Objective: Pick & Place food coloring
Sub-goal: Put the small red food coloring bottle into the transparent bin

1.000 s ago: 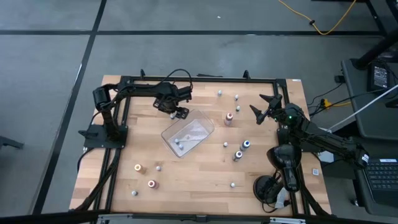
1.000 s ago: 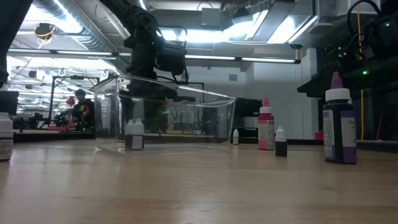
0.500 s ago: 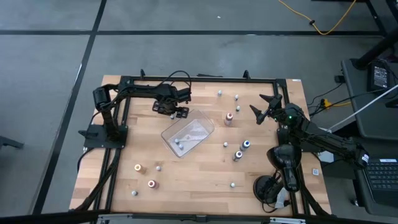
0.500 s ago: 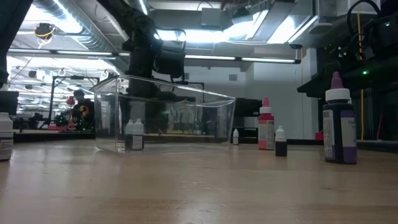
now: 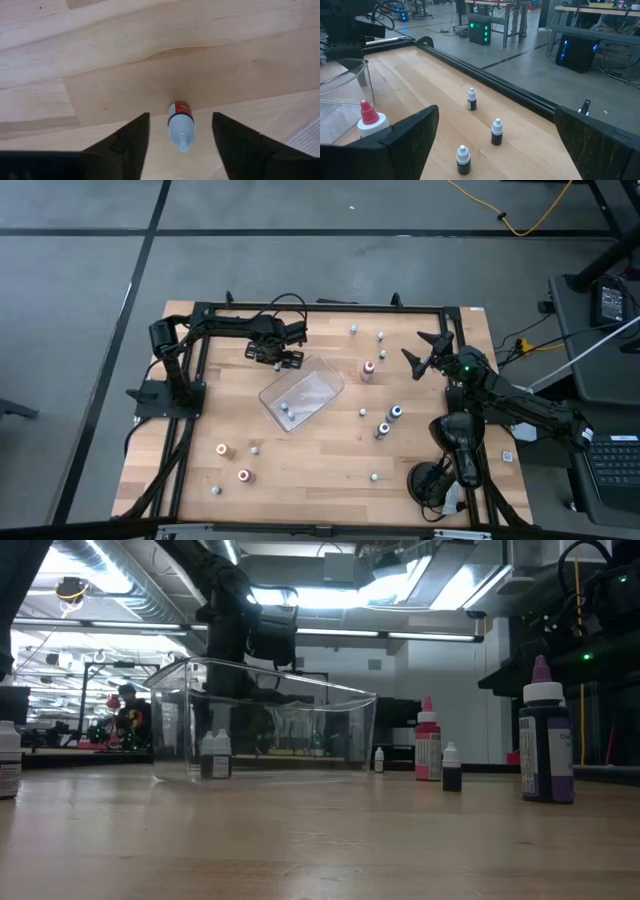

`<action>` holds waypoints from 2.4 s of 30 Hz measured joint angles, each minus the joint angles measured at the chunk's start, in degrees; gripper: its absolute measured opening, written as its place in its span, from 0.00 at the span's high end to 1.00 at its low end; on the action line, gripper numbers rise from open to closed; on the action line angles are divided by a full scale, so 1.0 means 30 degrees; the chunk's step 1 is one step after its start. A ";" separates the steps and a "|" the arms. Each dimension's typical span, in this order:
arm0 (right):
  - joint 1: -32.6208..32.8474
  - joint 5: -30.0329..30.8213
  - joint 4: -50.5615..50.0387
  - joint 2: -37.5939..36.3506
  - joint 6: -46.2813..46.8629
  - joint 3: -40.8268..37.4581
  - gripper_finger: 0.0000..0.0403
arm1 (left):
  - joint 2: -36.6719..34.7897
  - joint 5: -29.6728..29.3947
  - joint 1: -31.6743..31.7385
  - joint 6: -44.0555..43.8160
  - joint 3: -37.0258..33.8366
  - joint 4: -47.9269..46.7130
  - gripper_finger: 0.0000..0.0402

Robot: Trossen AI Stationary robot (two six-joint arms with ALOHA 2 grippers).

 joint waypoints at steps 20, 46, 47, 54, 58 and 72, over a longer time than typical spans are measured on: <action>-0.0003 0.0000 -0.0001 -0.0001 0.0002 -0.0001 0.02 | -0.0067 0.0408 0.0001 0.1433 -0.0017 -0.0531 0.85; 0.0000 -0.0004 -0.0003 0.0003 0.0006 -0.0003 0.02 | -0.6207 -0.1375 -0.1550 0.4802 0.2841 -0.4865 0.86; -0.0004 0.0000 -0.0006 0.0003 -0.0001 0.0001 0.02 | -0.6207 -0.1451 -0.1740 0.5042 0.3285 -0.5091 0.86; 0.0000 -0.0003 -0.0006 0.0002 0.0024 -0.0006 0.02 | -0.5592 -0.1548 -0.3333 0.6236 0.5835 -0.5697 0.86; 0.0000 0.0000 -0.0003 0.0003 -0.0001 -0.0003 0.02 | -0.4718 -0.1383 -0.4274 0.6704 0.6933 -0.5677 0.86; -0.0001 0.0000 -0.0001 0.0005 0.0003 0.0000 0.02 | -0.1338 -0.0474 -0.6831 0.6299 0.8663 -0.6696 0.86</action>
